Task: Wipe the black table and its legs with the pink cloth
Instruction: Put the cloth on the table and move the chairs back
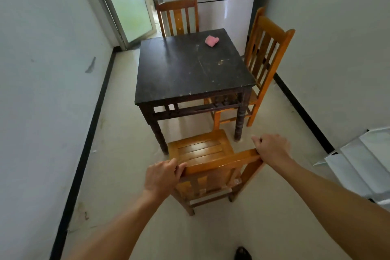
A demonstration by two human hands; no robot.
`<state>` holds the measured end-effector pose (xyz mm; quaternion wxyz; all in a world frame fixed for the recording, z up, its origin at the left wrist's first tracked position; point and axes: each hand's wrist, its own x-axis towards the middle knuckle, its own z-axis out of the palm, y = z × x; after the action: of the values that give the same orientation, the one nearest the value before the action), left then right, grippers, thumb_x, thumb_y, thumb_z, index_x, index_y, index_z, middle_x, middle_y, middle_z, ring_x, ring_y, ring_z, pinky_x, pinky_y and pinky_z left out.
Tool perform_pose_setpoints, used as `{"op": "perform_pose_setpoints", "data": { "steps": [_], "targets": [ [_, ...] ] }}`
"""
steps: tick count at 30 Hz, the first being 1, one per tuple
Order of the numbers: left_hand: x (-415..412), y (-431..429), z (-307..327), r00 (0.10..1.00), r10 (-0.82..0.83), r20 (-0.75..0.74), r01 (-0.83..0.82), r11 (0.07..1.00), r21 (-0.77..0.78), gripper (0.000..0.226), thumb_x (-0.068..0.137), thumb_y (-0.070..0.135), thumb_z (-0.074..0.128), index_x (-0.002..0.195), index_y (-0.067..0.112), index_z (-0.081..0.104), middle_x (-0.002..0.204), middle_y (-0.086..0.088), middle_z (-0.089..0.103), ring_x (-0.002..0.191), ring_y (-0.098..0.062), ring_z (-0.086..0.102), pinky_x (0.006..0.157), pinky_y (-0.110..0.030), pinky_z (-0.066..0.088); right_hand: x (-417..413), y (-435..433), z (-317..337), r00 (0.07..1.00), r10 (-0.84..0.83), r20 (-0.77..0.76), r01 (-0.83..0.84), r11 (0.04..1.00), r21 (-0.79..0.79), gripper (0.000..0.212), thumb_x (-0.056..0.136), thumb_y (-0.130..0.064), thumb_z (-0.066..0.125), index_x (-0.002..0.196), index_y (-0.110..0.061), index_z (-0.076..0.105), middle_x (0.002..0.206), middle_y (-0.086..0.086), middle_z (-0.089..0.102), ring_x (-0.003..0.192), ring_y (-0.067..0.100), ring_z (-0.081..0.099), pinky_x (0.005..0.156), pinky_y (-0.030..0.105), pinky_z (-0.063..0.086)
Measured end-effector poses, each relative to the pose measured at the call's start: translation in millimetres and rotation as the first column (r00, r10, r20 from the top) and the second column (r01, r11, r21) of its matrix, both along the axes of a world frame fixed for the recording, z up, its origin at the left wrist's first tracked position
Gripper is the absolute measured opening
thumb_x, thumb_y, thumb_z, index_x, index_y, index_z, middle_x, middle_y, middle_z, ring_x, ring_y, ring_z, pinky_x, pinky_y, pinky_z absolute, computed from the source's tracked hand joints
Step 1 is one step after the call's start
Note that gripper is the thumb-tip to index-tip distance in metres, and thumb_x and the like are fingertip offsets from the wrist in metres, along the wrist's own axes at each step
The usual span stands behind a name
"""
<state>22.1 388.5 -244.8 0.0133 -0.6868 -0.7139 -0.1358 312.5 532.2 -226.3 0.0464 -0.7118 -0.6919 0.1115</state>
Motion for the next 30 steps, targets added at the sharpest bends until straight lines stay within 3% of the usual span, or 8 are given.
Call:
{"op": "perform_pose_setpoints", "data": {
  "steps": [3,7,12,19,30],
  "targets": [
    [-6,34,1,0.998,0.065,0.012,-0.065,0.998,-0.014,0.041,0.094,0.048,0.049,0.061,0.024,0.054,0.054,0.011,0.053,0.042,-0.007,0.046,0.043,-0.022,0.044,-11,48,-4,0.996,0.086,-0.009,-0.086,0.996,0.012,0.046,0.098,-0.051,0.037,0.067,-0.021,0.055,0.066,0.000,0.051,0.067,0.022,0.058,0.063,0.035,0.048],
    [-14,70,-3,0.991,0.129,-0.014,-0.129,0.992,0.007,0.046,0.096,0.051,0.041,0.062,0.023,0.056,0.054,0.010,0.053,0.042,-0.007,0.046,0.042,-0.022,0.045,-26,94,1,0.984,0.172,-0.038,-0.169,0.984,0.060,0.048,0.099,-0.046,0.039,0.064,-0.019,0.056,0.064,0.000,0.055,0.061,0.018,0.056,0.061,0.034,0.048],
    [-43,118,-3,0.984,0.164,-0.064,-0.164,0.986,0.003,0.036,0.093,0.049,0.044,0.078,0.022,0.061,0.058,0.008,0.059,0.043,-0.010,0.053,0.044,-0.024,0.050,-57,142,5,0.974,0.192,-0.117,-0.179,0.977,0.114,0.048,0.101,-0.043,0.038,0.058,-0.024,0.047,0.057,-0.006,0.048,0.052,0.008,0.044,0.049,0.026,0.026],
    [-100,209,-4,0.964,0.243,-0.110,-0.247,0.969,-0.021,0.037,0.096,0.047,0.043,0.098,0.018,0.066,0.079,0.001,0.067,0.061,-0.018,0.062,0.057,-0.030,0.056,-102,211,-14,0.953,0.217,-0.209,-0.177,0.965,0.193,0.048,0.100,-0.047,0.037,0.060,-0.024,0.051,0.055,-0.009,0.051,0.051,0.007,0.052,0.053,0.027,0.047],
    [-188,321,0,0.983,0.158,-0.091,-0.167,0.981,-0.103,0.043,0.096,0.053,0.035,0.090,0.022,0.063,0.081,0.004,0.065,0.067,-0.015,0.061,0.062,-0.030,0.055,-178,301,-22,0.986,0.118,-0.119,-0.095,0.978,0.186,0.047,0.098,-0.053,0.036,0.067,-0.024,0.054,0.059,-0.010,0.050,0.057,0.009,0.054,0.060,0.028,0.050]
  ]
}}
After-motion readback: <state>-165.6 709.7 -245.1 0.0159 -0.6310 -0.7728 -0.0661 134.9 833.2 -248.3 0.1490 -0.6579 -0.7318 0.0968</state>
